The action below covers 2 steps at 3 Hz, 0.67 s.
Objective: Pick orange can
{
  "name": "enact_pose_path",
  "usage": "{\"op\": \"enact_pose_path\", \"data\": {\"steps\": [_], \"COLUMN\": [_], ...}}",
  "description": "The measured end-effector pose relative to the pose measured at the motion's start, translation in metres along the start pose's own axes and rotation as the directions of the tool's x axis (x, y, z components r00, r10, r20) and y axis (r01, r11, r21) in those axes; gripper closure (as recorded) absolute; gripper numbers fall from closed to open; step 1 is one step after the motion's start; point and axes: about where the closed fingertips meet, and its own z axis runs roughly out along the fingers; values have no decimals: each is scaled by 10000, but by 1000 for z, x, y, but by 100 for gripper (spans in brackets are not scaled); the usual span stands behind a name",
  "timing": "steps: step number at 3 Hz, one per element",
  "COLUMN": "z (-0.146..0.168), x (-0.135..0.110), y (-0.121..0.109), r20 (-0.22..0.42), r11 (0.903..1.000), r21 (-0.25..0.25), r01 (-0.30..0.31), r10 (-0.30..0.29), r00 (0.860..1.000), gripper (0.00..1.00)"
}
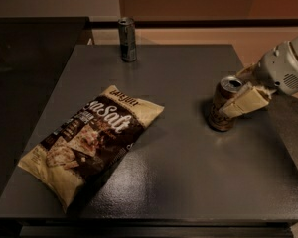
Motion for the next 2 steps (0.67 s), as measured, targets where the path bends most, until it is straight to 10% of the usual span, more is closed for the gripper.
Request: {"op": "enact_pose_path", "data": {"steps": [2], "z": [-33], "x": [-49], "y": [-10], "r20": [21], "r11": [9988], "r21": [287], "r01": [406], "r10": [-407], "r00": [9992], "gripper": [100]}}
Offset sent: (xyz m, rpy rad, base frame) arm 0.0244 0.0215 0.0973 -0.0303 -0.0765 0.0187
